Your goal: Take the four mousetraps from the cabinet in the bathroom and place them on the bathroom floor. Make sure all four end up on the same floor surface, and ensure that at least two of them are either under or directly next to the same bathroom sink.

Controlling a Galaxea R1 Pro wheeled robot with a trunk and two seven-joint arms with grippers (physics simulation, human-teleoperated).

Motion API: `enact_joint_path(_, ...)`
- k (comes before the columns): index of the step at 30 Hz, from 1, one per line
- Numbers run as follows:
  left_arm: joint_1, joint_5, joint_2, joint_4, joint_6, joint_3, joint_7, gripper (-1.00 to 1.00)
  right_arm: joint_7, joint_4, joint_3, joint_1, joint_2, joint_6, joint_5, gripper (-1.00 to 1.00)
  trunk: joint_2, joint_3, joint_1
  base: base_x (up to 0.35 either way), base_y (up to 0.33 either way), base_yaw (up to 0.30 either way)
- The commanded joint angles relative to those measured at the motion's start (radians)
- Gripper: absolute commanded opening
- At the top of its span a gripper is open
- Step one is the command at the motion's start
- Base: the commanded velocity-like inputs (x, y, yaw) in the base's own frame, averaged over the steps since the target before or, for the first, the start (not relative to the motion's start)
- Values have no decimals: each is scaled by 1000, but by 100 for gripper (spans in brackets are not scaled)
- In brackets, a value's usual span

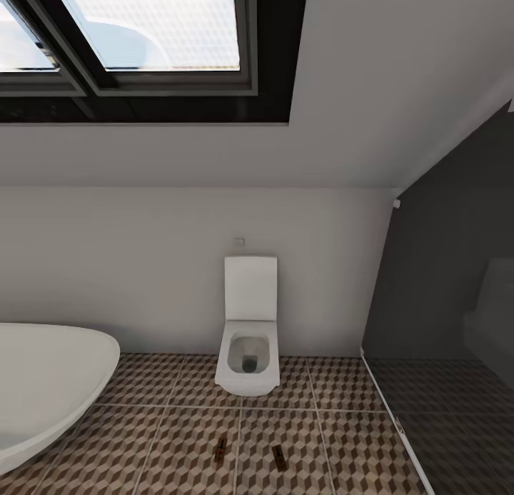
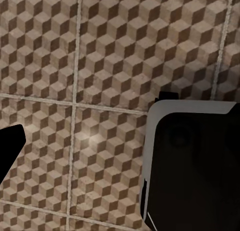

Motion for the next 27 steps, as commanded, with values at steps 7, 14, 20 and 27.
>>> enact_joint_path(7,0,4,0,0,-2,-7,4,100,-3,1,4,0,0,-3,-3,100,-1,0,0,0,0,0)
enact_joint_path(14,0,4,0,-1,-2,-7,4,100,-3,1,4,0,0,-3,-3,100,-1,0,0,0,0,0)
enact_joint_path(20,0,4,0,0,-1,-7,4,100,-3,1,4,-1,0,-3,-3,100,-1,0,0,0,0,0)
enact_joint_path(27,0,4,0,-1,-1,-7,4,100,-3,1,4,-1,0,-3,-3,100,-1,0,0,0,0,0)
